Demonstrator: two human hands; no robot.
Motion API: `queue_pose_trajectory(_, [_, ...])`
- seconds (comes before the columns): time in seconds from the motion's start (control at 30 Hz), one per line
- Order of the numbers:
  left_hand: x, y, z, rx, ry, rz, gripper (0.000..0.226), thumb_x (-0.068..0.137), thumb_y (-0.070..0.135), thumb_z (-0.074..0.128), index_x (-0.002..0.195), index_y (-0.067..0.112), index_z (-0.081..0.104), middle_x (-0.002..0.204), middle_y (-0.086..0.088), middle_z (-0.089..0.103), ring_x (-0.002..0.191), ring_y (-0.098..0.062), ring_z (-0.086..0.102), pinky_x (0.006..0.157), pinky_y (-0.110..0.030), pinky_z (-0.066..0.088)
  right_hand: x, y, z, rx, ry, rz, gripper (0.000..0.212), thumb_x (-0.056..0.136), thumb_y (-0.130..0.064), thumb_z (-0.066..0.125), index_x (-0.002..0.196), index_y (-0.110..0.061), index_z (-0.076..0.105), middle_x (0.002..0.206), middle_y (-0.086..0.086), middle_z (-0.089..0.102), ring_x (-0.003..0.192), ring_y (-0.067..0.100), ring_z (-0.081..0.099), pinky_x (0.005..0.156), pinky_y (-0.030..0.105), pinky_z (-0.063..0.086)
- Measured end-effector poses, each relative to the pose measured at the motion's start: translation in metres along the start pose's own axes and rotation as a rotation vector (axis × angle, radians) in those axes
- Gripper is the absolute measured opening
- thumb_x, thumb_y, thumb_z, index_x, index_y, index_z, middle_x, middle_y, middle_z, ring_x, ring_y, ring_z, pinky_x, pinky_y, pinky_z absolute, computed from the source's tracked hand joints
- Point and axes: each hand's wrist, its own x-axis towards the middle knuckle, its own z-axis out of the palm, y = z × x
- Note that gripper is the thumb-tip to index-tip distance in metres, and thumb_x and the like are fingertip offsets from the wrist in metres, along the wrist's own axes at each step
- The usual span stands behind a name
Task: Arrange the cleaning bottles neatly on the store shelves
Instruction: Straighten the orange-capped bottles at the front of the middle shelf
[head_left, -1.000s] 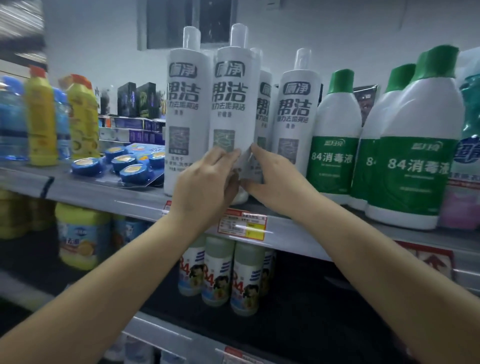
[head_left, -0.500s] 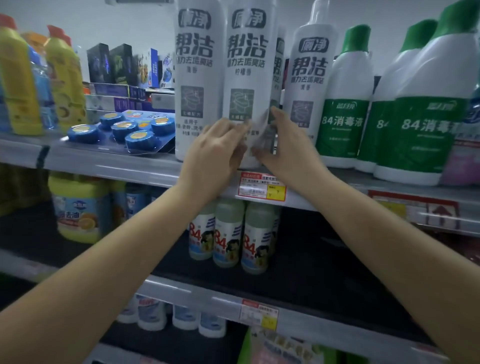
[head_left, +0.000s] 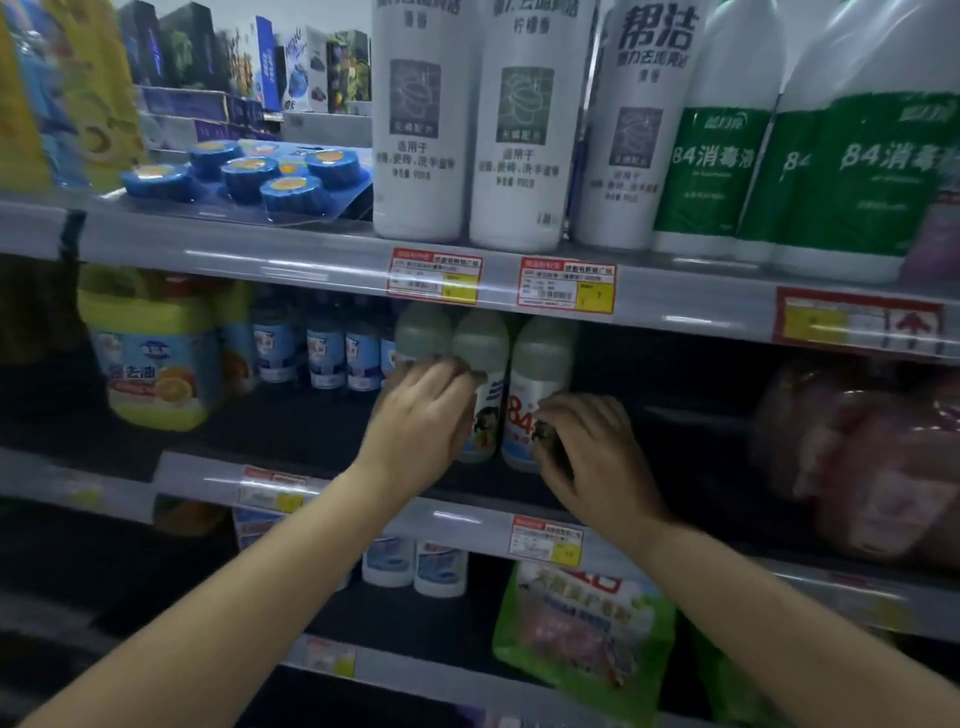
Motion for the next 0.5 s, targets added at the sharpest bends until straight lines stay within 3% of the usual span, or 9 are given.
queue_pose_trajectory(0.1, [-0.016, 0.001, 0.017, -0.098, -0.173, -0.151, 0.023, 0.082, 0.014, 0.047, 0.095, 0.002, 0.062, 0.086, -0.017, 0.062, 0.074, -0.034, 0.060, 0.062, -0.034, 0.047, -0.010, 0.004, 0.021, 0.095, -0.024, 0.304, 0.033, 0.077, -0.010, 0.067, 0.107, -0.010, 0.053, 0.106, 0.012, 0.059, 0.097, 0.029, 0.057, 0.084, 0.033, 0.044])
queue_pose_trajectory(0.27, [-0.032, 0.009, 0.046, -0.319, -0.271, -0.521, 0.029, 0.085, 0.007, 0.057, 0.114, 0.004, 0.054, 0.107, -0.016, 0.058, 0.095, -0.030, 0.057, 0.076, -0.033, 0.046, -0.012, 0.005, 0.054, 0.364, 0.028, 0.841, 0.047, 0.077, -0.009, 0.071, 0.117, -0.001, 0.047, 0.115, 0.014, 0.050, 0.102, 0.027, 0.055, 0.081, 0.029, 0.044])
queue_pose_trajectory(0.37, [-0.033, 0.010, 0.057, -0.412, -0.247, -0.651, 0.019, 0.086, 0.009, 0.056, 0.104, 0.008, 0.050, 0.097, -0.009, 0.056, 0.087, -0.023, 0.055, 0.068, -0.025, 0.038, -0.009, 0.010, 0.070, 0.434, -0.007, 1.006, 0.063, 0.073, -0.016, 0.075, 0.125, -0.001, 0.042, 0.125, 0.018, 0.047, 0.112, 0.030, 0.053, 0.093, 0.036, 0.046])
queue_pose_trajectory(0.5, [-0.040, 0.007, 0.069, -0.471, -0.199, -0.780, 0.023, 0.085, 0.016, 0.060, 0.104, 0.010, 0.048, 0.092, -0.007, 0.059, 0.086, -0.024, 0.059, 0.066, -0.025, 0.038, -0.001, 0.015, 0.086, 0.463, -0.045, 1.079, 0.073, 0.062, -0.033, 0.082, 0.120, -0.008, 0.044, 0.122, 0.014, 0.055, 0.110, 0.029, 0.057, 0.090, 0.043, 0.051])
